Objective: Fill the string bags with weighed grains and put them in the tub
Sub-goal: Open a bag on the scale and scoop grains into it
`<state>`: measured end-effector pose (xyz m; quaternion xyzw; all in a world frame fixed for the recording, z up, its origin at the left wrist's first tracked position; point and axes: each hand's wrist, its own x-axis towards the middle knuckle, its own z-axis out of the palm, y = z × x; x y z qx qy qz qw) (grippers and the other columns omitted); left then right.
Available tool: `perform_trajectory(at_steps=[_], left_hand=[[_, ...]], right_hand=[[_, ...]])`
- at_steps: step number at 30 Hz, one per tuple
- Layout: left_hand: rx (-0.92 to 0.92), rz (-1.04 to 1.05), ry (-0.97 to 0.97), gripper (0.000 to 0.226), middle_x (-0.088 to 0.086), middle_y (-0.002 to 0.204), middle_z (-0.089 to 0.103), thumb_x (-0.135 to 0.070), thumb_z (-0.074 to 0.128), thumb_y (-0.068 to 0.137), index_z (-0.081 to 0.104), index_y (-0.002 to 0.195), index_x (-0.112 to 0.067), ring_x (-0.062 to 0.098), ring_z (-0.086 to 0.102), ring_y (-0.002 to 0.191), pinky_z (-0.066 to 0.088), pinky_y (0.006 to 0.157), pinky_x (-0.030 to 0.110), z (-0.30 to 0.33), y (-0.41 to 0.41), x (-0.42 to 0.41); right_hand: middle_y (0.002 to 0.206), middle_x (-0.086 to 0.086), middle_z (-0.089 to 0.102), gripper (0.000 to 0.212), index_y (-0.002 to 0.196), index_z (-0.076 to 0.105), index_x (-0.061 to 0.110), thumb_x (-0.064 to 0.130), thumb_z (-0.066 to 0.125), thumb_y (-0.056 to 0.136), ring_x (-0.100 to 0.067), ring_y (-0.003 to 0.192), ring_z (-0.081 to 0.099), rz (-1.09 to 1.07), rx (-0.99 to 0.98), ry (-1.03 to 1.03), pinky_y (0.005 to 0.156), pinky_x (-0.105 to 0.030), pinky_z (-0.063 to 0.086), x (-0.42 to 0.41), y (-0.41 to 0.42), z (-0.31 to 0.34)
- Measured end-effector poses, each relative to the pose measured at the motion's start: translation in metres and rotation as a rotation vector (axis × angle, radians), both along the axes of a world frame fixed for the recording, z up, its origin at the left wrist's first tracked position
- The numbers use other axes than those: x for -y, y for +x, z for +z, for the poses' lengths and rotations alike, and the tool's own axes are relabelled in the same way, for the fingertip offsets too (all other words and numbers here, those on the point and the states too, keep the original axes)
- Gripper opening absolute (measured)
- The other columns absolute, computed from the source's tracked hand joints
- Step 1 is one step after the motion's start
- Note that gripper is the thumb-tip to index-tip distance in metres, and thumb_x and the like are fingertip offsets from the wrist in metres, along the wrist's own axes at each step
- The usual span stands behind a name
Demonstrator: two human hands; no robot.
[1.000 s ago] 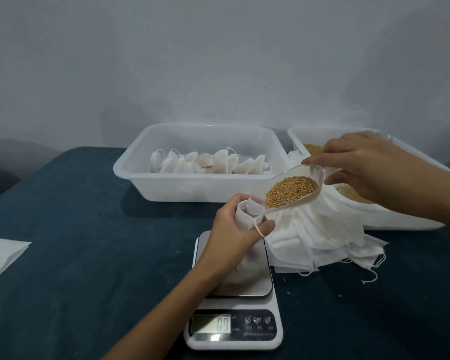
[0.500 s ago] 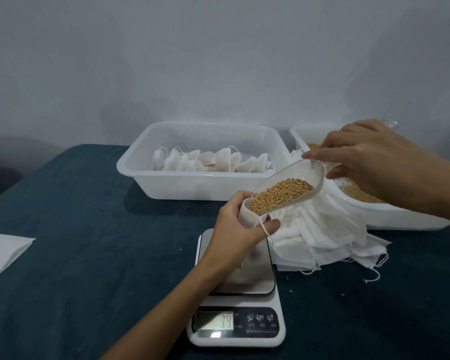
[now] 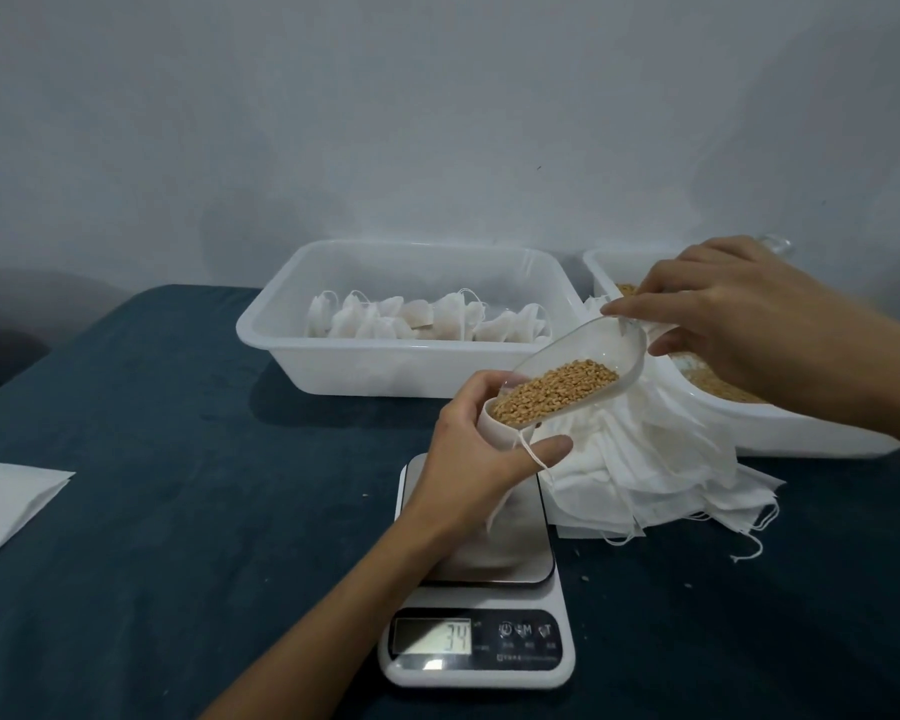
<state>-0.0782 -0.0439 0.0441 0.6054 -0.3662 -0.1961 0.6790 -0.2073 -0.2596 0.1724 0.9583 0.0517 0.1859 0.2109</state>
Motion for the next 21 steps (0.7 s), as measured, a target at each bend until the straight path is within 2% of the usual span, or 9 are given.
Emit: perform_trajectory(at_steps=[2, 6, 16, 21], left_hand=[[-0.003, 0.004, 0.0, 0.053, -0.01, 0.114, 0.073, -0.024, 0.091, 0.069, 0.065, 0.115, -0.029, 0.014, 0.073, 0.103, 0.059, 0.092, 0.03, 0.0001, -0.0001, 0.0003], [0.01, 0.0, 0.009, 0.052, -0.016, 0.113, 0.072, -0.023, 0.091, 0.071, 0.065, 0.115, -0.032, 0.008, 0.071, 0.104, 0.057, 0.089, 0.024, -0.0001, 0.0004, -0.0001], [0.027, 0.012, 0.016, 0.054, -0.016, 0.115, 0.072, -0.029, 0.089, 0.069, 0.065, 0.117, -0.033, 0.008, 0.07, 0.109, 0.058, 0.096, 0.033, -0.0017, 0.0018, 0.0012], [0.029, 0.012, 0.005, 0.053, -0.019, 0.115, 0.071, -0.027, 0.089, 0.07, 0.065, 0.117, -0.031, 0.004, 0.07, 0.106, 0.056, 0.089, 0.021, -0.0016, 0.0017, 0.0011]], right_hand=[[0.099, 0.001, 0.067, 0.044, 0.127, 0.068, 0.021, 0.027, 0.061, 0.084, -0.029, 0.09, 0.062, 0.005, 0.001, 0.002, 0.09, -0.046, 0.044, 0.0006, 0.0002, -0.0006], [0.098, 0.0, 0.068, 0.044, 0.126, 0.069, 0.021, 0.028, 0.06, 0.084, -0.029, 0.09, 0.062, 0.018, 0.003, 0.002, 0.09, -0.046, 0.044, -0.0004, 0.0004, -0.0009], [0.097, -0.001, 0.068, 0.041, 0.124, 0.071, 0.019, 0.024, 0.063, 0.084, -0.03, 0.09, 0.063, 0.053, 0.006, -0.005, 0.091, -0.046, 0.044, -0.0048, -0.0007, 0.0002], [0.097, -0.001, 0.069, 0.042, 0.123, 0.071, 0.018, 0.017, 0.074, 0.082, -0.031, 0.09, 0.063, 0.065, 0.019, -0.006, 0.092, -0.048, 0.045, -0.0059, -0.0007, -0.0003]])
